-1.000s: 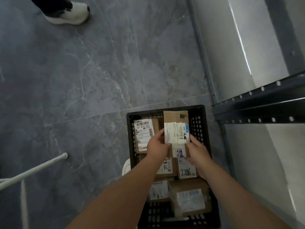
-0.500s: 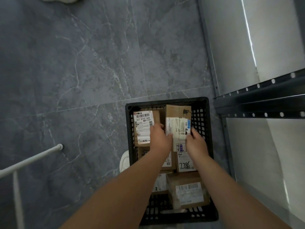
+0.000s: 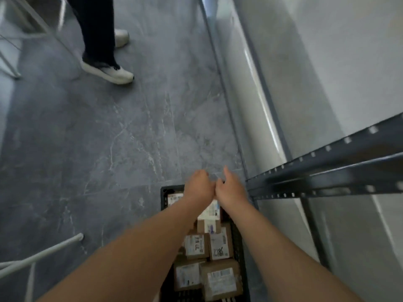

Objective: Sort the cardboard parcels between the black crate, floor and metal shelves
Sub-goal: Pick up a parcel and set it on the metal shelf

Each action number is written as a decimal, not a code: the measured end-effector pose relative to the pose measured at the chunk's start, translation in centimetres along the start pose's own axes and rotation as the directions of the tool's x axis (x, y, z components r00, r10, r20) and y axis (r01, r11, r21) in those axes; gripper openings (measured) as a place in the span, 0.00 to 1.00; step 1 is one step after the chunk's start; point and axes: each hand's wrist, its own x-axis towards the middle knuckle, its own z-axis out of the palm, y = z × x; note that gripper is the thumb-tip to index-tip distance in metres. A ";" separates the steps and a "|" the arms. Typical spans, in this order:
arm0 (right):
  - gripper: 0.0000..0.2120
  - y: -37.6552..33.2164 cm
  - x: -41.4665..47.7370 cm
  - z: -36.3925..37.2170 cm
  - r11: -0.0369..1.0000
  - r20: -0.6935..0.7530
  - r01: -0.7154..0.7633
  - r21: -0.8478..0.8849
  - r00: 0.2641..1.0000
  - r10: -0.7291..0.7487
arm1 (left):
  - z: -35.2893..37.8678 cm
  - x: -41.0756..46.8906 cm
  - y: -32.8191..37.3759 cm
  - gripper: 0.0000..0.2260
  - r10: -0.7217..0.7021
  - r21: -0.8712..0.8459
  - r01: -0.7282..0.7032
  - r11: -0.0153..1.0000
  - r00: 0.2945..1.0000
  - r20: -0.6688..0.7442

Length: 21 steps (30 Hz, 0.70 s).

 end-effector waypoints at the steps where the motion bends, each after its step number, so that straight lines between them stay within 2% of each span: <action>1: 0.25 -1.7 -1.0 -2.2 0.999 -0.012 0.048 -0.025 0.999 -0.048 | -2.2 -1.2 1.6 0.15 0.037 0.034 -0.037 0.999 0.999 -0.027; 5: 0.27 -9.9 -6.8 -13.1 0.971 -0.100 0.197 -0.134 0.972 -0.211 | -12.6 -7.7 9.6 0.18 0.190 0.161 -0.161 0.974 0.964 -0.186; 7: 0.27 -14.4 -11.2 -19.2 0.939 -0.201 0.288 -0.188 0.925 -0.323 | -17.8 -11.9 14.4 0.19 0.318 0.280 -0.238 0.930 0.902 -0.291; 9: 0.27 -18.6 -16.6 -25.3 0.881 -0.324 0.392 -0.265 0.825 -0.464 | -22.8 -17.0 19.4 0.23 0.484 0.389 -0.330 0.860 0.768 -0.420; 12: 0.29 -24.1 -25.2 -33.6 0.799 -0.506 0.457 -0.391 0.618 -0.601 | -29.0 -25.2 26.2 0.24 0.656 0.512 -0.412 0.754 0.515 -0.552; 14: 0.30 -27.2 -30.3 -38.7 0.774 -0.605 0.452 -0.444 0.485 -0.631 | -32.7 -30.7 31.1 0.26 0.720 0.584 -0.422 0.694 0.369 -0.588; 16: 0.31 -29.8 -34.7 -42.9 0.774 -0.673 0.425 -0.469 0.396 -0.625 | -35.5 -35.8 35.6 0.26 0.752 0.605 -0.476 0.639 0.221 -0.621; 18: 0.32 -31.4 -38.6 -46.2 0.767 -0.714 0.381 -0.517 0.304 -0.631 | -37.3 -40.1 38.9 0.27 0.745 0.595 -0.522 0.611 0.124 -0.655; 21: 0.33 -33.4 -43.4 -49.5 0.766 -0.751 0.324 -0.556 0.201 -0.629 | -39.0 -44.2 41.1 0.28 0.769 0.643 -0.514 0.568 0.052 -0.638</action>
